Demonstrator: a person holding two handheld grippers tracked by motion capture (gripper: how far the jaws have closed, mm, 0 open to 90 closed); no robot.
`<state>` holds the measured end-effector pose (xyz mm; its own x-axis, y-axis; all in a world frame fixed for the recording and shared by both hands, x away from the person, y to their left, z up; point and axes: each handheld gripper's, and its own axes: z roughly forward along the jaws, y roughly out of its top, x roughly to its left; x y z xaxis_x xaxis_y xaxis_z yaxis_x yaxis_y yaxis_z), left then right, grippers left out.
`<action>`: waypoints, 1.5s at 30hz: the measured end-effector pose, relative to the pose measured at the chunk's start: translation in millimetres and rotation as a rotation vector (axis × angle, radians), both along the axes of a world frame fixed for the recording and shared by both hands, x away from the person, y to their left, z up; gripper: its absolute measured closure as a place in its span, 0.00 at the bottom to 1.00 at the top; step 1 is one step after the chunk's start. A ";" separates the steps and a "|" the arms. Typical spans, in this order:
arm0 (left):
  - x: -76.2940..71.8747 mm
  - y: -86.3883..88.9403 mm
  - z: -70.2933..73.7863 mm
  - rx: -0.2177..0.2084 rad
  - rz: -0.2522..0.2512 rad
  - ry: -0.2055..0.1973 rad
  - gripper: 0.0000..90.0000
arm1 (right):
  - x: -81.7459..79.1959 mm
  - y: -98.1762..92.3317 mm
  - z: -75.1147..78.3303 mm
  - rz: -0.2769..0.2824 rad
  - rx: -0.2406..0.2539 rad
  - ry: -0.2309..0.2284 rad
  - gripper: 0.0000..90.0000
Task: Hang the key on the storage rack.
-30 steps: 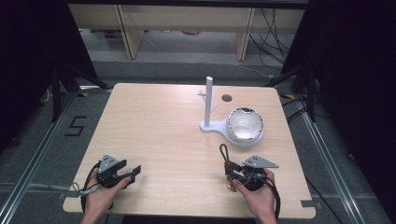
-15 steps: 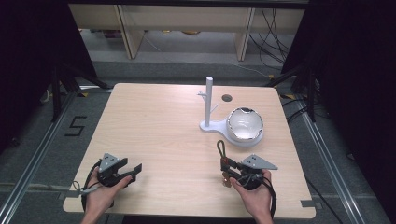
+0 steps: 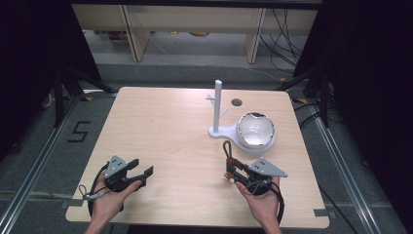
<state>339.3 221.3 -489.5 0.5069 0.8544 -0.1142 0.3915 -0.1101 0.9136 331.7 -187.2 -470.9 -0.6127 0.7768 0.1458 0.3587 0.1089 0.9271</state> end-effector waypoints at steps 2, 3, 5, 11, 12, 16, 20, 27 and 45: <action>0.4 -0.2 3.1 0.016 -0.009 -0.006 0.36 | -1.0 2.1 0.7 -0.016 0.009 0.000 0.77; 0.4 -0.2 3.1 0.016 -0.009 -0.006 0.36 | -1.0 2.1 0.7 -0.016 0.009 0.000 0.77; 0.4 -3.4 7.2 0.000 -0.006 -0.007 0.36 | -0.6 3.5 1.1 -0.013 0.007 0.006 0.77; 2.9 -9.0 14.9 -0.030 -0.028 -0.028 0.36 | -0.9 6.7 1.4 -0.017 0.008 -0.005 0.77; 3.8 -10.6 18.4 -0.020 -0.038 -0.034 0.36 | 1.2 6.7 1.7 0.005 0.000 -0.024 0.77; 4.1 -19.3 25.3 -0.054 -0.049 -0.027 0.36 | 2.6 8.7 2.6 -0.005 -0.005 -0.059 0.77; 5.4 -26.5 31.5 -0.053 -0.066 -0.030 0.36 | 5.0 10.7 3.6 0.001 -0.006 -0.090 0.77; 9.7 -40.0 39.7 -0.062 -0.090 -0.027 0.36 | 5.8 16.8 5.1 -0.001 0.001 -0.086 0.77; 16.4 -62.9 58.9 -0.087 -0.155 -0.045 0.36 | 12.9 30.0 8.6 0.026 0.008 -0.135 0.77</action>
